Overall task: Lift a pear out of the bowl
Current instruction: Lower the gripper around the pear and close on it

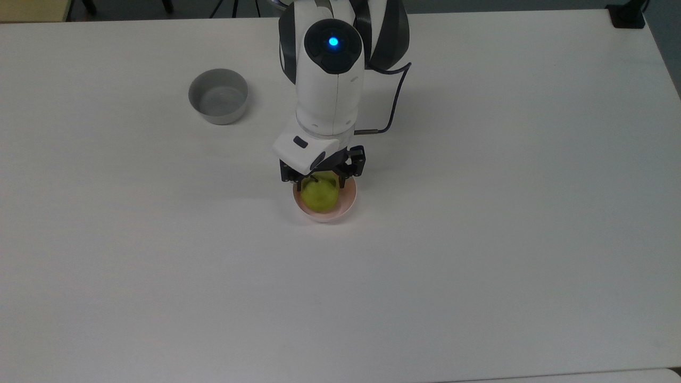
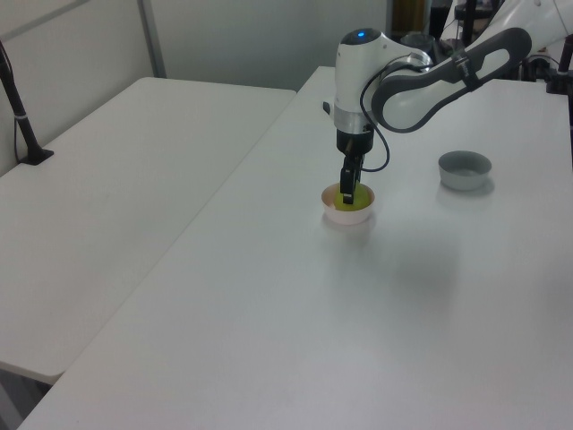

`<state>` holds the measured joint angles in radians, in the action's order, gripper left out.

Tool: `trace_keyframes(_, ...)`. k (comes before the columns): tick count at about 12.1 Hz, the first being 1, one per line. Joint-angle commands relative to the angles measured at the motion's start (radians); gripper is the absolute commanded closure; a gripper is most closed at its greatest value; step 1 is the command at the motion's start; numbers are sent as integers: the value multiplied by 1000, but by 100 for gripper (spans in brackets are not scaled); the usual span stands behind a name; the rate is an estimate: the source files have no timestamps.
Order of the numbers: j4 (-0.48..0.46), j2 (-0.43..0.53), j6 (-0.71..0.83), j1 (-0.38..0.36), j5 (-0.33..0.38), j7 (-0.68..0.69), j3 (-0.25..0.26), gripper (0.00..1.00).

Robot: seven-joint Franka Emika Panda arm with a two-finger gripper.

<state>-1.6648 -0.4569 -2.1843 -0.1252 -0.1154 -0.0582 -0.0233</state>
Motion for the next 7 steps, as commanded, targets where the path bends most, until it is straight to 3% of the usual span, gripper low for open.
trace_keyframes(1, -12, -9, -43, -10, -18, 9, 8, 18)
trace_keyframes(3, -12, -12, -46, -11, -29, 9, 8, 23)
trace_keyframes(7, -13, -11, -46, -11, -32, 11, 8, 51)
